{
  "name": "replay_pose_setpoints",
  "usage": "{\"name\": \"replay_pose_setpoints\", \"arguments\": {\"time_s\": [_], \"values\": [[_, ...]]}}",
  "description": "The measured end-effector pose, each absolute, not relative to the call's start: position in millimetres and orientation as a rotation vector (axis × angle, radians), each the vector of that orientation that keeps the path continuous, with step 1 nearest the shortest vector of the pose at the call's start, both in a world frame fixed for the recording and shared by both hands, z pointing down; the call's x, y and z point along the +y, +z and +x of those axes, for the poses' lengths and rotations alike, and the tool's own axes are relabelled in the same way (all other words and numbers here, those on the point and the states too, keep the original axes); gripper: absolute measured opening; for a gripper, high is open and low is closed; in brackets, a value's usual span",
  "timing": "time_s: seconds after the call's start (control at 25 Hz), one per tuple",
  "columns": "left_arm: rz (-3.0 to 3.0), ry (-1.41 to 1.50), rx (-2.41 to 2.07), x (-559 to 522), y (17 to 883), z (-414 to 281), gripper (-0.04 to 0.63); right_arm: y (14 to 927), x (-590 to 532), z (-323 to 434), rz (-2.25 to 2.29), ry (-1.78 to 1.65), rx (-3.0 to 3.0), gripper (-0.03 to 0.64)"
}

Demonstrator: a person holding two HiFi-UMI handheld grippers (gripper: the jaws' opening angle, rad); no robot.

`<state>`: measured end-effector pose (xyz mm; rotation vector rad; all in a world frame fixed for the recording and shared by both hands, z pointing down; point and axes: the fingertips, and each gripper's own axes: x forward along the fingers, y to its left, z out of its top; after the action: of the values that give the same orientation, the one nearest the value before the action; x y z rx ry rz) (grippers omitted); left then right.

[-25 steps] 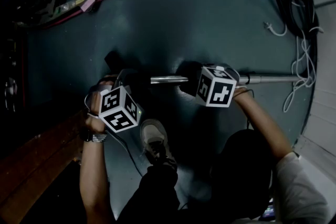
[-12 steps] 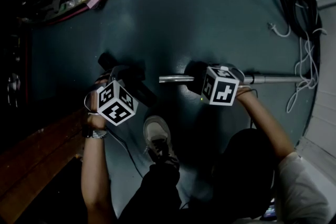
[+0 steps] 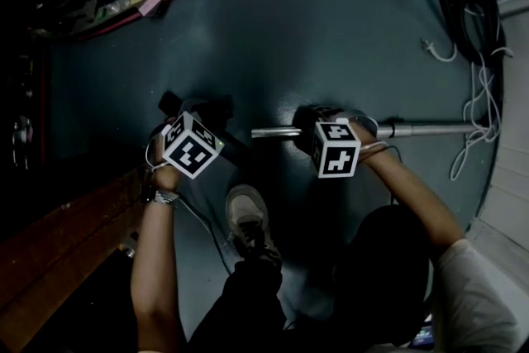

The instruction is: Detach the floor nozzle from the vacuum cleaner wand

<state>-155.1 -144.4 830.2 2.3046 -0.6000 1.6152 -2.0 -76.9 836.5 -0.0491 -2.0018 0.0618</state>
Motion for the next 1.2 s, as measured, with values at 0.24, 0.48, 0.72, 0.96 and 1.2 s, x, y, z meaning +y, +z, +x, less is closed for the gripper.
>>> {"name": "replay_pose_setpoints", "arguments": {"time_s": [0.24, 0.48, 0.72, 0.96, 1.2], "values": [[2.29, 1.578, -0.634, -146, 840, -154, 0.214, 840, -79, 2, -0.046, 0.057, -2.005, 0.173], [2.327, 1.475, -0.702, -149, 843, -153, 0.23, 841, -80, 9, -0.061, 0.019, -2.005, 0.186], [2.386, 1.422, -0.672, -143, 838, -148, 0.262, 832, -85, 17, -0.031, 0.043, -2.039, 0.216], [2.427, 1.273, -0.767, -151, 811, -144, 0.261, 806, -96, 19, 0.032, 0.08, -2.136, 0.218], [2.464, 1.094, -0.907, -163, 780, -145, 0.219, 773, -117, 18, 0.22, 0.183, -2.319, 0.184]]}}
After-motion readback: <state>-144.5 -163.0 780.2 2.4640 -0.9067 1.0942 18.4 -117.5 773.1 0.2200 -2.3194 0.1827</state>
